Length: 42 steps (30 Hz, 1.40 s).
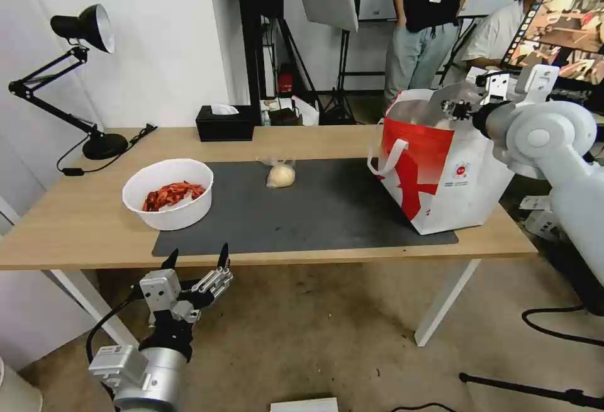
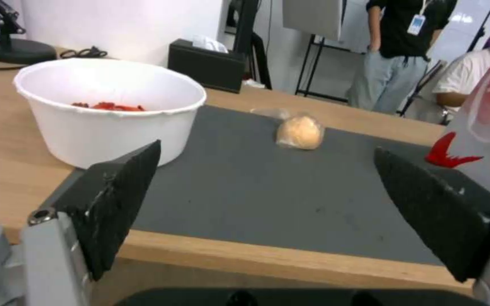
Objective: Pick up the trash from the table and place it into the takeout bag.
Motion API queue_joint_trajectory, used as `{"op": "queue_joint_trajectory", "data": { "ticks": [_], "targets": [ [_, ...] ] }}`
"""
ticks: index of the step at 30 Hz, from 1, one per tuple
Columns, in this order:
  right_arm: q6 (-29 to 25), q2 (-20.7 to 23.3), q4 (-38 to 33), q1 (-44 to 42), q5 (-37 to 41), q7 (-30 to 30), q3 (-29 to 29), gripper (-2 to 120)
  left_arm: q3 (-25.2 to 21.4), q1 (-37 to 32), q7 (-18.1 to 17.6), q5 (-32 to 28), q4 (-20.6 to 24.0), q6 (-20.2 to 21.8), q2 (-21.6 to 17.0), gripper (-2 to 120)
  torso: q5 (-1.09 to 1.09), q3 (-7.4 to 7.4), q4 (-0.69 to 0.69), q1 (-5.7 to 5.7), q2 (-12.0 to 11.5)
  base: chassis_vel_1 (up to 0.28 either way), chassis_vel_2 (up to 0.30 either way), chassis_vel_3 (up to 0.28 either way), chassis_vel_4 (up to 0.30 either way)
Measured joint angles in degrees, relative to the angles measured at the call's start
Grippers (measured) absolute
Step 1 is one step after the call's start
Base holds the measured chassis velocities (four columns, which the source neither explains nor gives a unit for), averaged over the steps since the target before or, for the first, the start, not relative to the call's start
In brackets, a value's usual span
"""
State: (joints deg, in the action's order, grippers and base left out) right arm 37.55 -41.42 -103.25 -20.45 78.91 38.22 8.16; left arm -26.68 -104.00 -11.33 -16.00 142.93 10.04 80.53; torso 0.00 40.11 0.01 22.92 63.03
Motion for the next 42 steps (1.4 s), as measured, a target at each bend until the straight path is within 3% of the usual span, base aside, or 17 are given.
{"op": "queue_joint_trajectory", "data": {
  "ticks": [9, 11, 13, 15, 17, 19, 20, 22, 23, 24, 25, 26, 29, 30, 35, 42],
  "targets": [
    [-7.25, 3.26, -12.6, -12.19, -10.82, -11.81, 6.76, 96, 0.16, 0.69, 0.11, 2.24, -0.78, -1.42, 0.69, 100, 0.0, 0.0, -0.03, 0.0, 0.0, 0.0, 0.0, 0.0, 0.0],
    [-9.58, 3.62, -19.38, -18.42, -13.27, -12.88, 8.89, 100, 0.04, 0.21, 0.27, 3.45, -1.0, -3.33, 0.98, 100, 0.0, 0.0, -0.02, 0.0, 0.0, 0.0, 0.0, 0.0, 0.0],
    [-9.77, 3.62, -20.6, -19.66, -13.8, -12.87, 9.25, 100, 0.01, 0.07, 0.34, 3.69, -1.02, -3.75, 1.03, 100, -0.01, 0.0, -0.01, 0.0, 0.0, 0.0, 0.0, 0.0, 0.0],
    [-10.86, 2.64, -27.02, -28.3, -19.16, -13.03, 11.9, 100, -0.04, -1.73, 0.86, 5.48, -1.47, -7.55, 1.29, 100, -0.02, 0.0, 0.0, 0.0, 0.0, 0.0, 0.0, 0.0, 0.0],
    [-10.97, 2.48, -27.4, -29.06, -19.67, -13.13, 12.21, 100, -0.02, -2.01, 0.94, 5.71, -1.58, -8.14, 1.31, 100, -0.02, 0.0, 0.0, 0.0, 0.0, 0.0, 0.0, 0.0, 0.0],
    [-13.29, -1.81, -31.98, -43.74, -30.09, -17.76, 20.24, 100, 0.04, -5.57, 2.1, 8.46, -2.97, -14.91, 1.46, 100, -0.01, -0.01, -0.01, 0.0, 0.0, 0.0, 0.0, 0.0, 0.0],
    [-13.29, -1.81, -31.98, -43.74, -30.09, -17.76, 20.24, 100, 0.04, -5.57, 2.1, 8.46, -2.97, -14.91, 1.46, 100, -0.01, -0.01, -0.01, 0.0, 0.0, 0.0, 0.0, 0.0, 0.0],
    [-17.53, -6.72, -33.69, -55.49, -39.6, -23.17, 24.84, 100, -0.14, -8.65, 2.54, 9.35, -4.07, -19.7, 1.15, 100, 0.03, -0.01, -0.01, -0.01, 0.0, 0.0, 0.0, 0.0, 0.0],
    [-17.53, -6.72, -33.69, -55.49, -39.6, -23.17, 24.84, 100, -0.14, -8.65, 2.54, 9.35, -4.07, -19.7, 1.15, 100, 0.03, -0.01, -0.01, -0.01, 0.0, 0.0, 0.0, 0.0, 0.0],
    [-22.24, -12.2, -34.65, -65.71, -47.54, -27.36, 27.44, 100, -0.53, -11.07, 3.13, 9.68, -5.34, -24.18, 0.66, 100, 0.01, -0.01, -0.03, -0.01, 0.01, 0.0, 0.0, 0.0, 0.0],
    [-24.43, -14.9, -34.84, -69.84, -50.68, -28.95, 28.23, 100, -0.9, -12.26, 3.46, 9.79, -6.05, -26.44, 0.49, 100, 0.0, -0.01, -0.02, -0.01, 0.01, 0.0, 0.0, 0.0, 0.0],
    [-24.43, -14.9, -34.84, -69.84, -50.68, -28.95, 28.23, 100, -0.9, -12.26, 3.46, 9.79, -6.05, -26.44, 0.49, 100, 0.0, -0.01, -0.02, -0.01, 0.01, 0.0, 0.0, 0.0, 0.0],
    [-36.74, -25.8, -34.06, -82.82, -61.87, -35.8, 30.25, 100, -1.43, -16.02, 3.97, 9.86, -8.95, -33.0, 0.25, 100, -0.02, -0.02, -0.03, -0.02, 0.01, 0.0, 0.0, 0.0, 0.0],
    [-36.74, -25.8, -34.06, -82.82, -61.87, -35.8, 30.25, 100, -1.43, -16.02, 3.97, 9.86, -8.95, -33.0, 0.25, 100, -0.02, -0.02, -0.03, -0.02, 0.01, 0.0, 0.0, 0.0, 0.0],
    [-47.09, -33.32, -31.8, -90.97, -68.27, -39.1, 30.23, 100, 0.21, -17.98, 2.42, 9.68, -9.9, -35.56, 0.78, 100, -0.01, -0.01, -0.02, -0.01, 0.01, 0.0, 0.0, 0.0, 0.0],
    [-49.12, -36.52, -31.75, -94.0, -70.61, -39.29, 28.43, 100, 0.46, -18.05, 1.85, 9.51, -9.02, -34.77, 2.09, 100, -0.01, 0.0, -0.01, -0.01, 0.01, 0.0, 0.0, 0.0, 0.0]
  ]
}}
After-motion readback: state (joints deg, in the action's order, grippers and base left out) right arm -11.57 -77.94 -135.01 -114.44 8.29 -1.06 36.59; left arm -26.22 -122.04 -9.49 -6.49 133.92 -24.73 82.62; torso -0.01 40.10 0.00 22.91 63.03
